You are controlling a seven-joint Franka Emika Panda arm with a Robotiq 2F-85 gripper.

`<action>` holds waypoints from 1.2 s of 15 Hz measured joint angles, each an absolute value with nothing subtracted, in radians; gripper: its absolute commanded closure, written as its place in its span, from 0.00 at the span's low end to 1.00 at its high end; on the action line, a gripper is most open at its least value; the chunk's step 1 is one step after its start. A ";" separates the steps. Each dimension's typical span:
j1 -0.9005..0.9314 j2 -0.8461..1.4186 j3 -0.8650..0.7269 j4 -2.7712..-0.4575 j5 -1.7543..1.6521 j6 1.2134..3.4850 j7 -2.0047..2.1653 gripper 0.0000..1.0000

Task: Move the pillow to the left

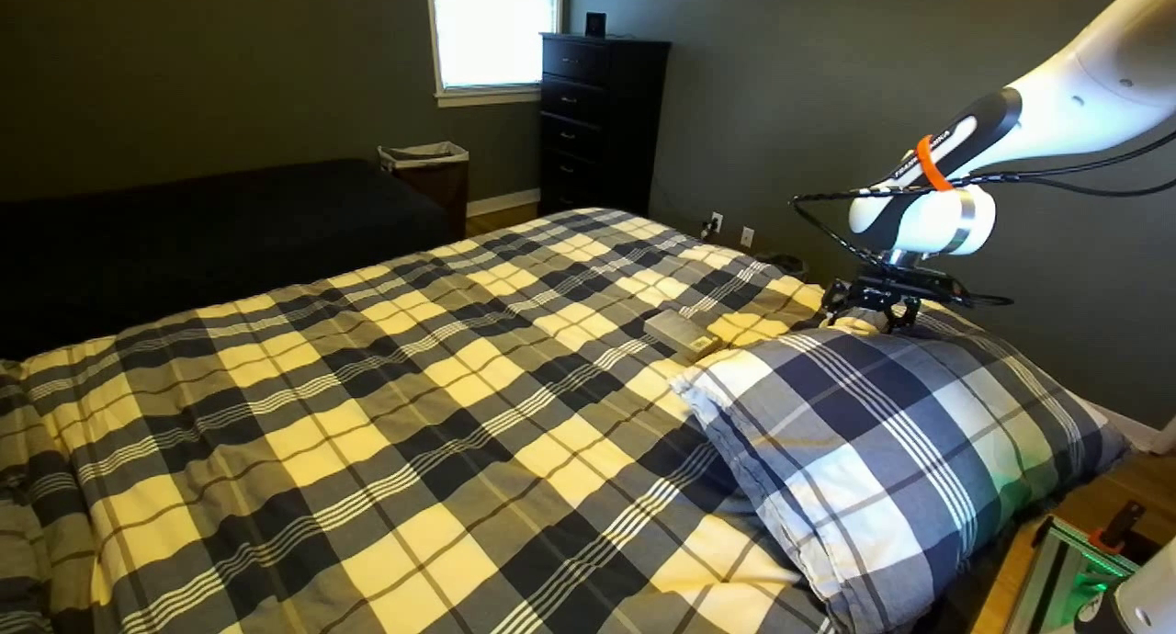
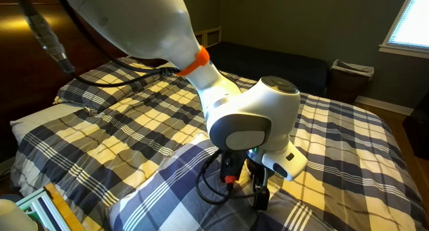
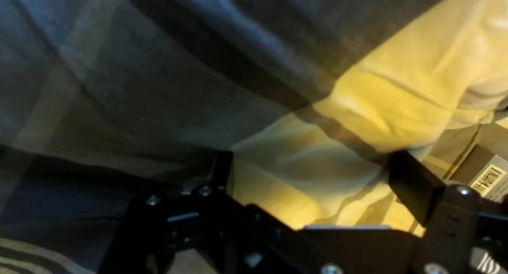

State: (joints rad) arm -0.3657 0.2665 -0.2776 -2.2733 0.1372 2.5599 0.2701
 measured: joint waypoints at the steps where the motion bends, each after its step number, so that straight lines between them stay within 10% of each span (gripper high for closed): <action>1: -0.366 0.285 -0.276 -2.264 0.156 2.556 0.262 0.00; 2: -0.366 0.302 -0.276 -2.255 0.171 2.550 0.255 0.25; 13: -0.366 0.376 -0.267 -2.195 0.236 2.510 0.248 0.99; 18: -0.366 0.369 -0.248 -2.187 0.291 2.510 0.239 0.99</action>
State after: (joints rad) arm -0.3658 0.3688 -0.2483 -2.1871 0.2912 2.5100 0.2385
